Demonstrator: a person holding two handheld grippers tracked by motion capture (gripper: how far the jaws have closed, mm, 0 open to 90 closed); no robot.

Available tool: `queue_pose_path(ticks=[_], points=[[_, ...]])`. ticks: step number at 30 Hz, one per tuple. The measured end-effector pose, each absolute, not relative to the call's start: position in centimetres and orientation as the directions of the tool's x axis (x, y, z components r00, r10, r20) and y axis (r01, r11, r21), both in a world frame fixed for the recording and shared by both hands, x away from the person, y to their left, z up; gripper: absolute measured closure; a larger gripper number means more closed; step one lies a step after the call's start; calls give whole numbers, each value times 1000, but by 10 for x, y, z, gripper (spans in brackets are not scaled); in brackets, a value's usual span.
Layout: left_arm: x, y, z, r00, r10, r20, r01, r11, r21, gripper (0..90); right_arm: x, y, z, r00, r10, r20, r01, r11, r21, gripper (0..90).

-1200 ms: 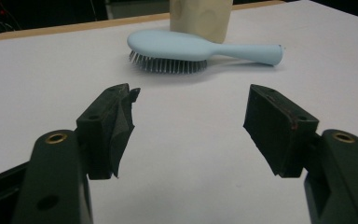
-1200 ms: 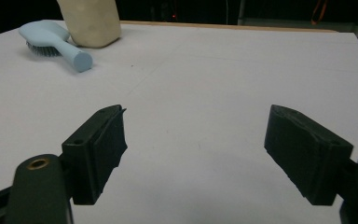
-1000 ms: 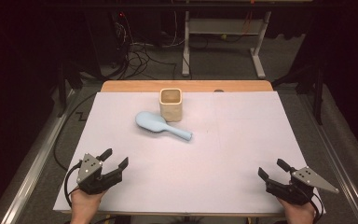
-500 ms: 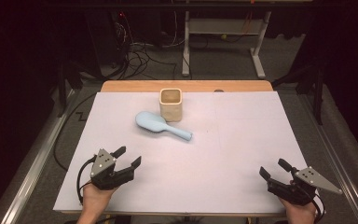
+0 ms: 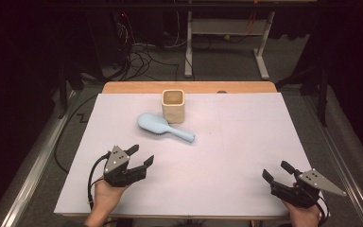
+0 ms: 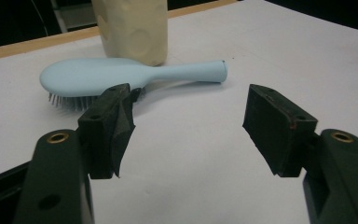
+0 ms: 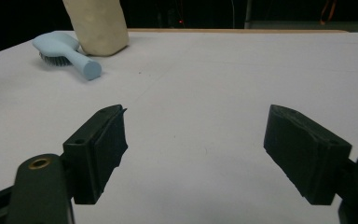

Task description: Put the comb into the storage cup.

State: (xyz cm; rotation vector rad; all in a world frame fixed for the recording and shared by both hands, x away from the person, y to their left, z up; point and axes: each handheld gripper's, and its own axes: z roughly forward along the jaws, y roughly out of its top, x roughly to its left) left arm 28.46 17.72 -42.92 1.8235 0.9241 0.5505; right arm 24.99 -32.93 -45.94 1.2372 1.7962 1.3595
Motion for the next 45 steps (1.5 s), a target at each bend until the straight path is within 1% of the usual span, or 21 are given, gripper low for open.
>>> queue_pose_path(ticks=[2, 4, 9, 16, 23, 33, 45], points=[[290, 174, -430, 613, 787, -66, 362, -206, 909, 339, 250, -329, -460, -415, 905, 91, 335, 59, 940, 215], [291, 172, -430, 612, 787, -69, 365, -204, 908, 339, 250, -329, -459, -417, 904, 94, 330, 53, 943, 215], [297, 163, -429, 621, 782, -63, 365, -217, 906, 343, 249, -330, -458, -424, 899, 114, 318, 30, 948, 214], [304, 157, -429, 628, 776, -63, 371, -227, 901, 353, 249, -330, -458, -424, 899, 114, 319, 30, 947, 214], [308, 149, -425, 639, 767, -55, 357, -233, 905, 354, 249, -330, -458, -423, 899, 112, 318, 31, 947, 214], [321, 128, -416, 671, 737, -80, 356, -226, 907, 359, 248, -331, -458, -417, 902, 107, 324, 38, 945, 214], [336, 114, -415, 674, 733, -91, 364, -223, 904, 359, 249, -329, -458, -436, 894, 103, 328, 51, 943, 215]])
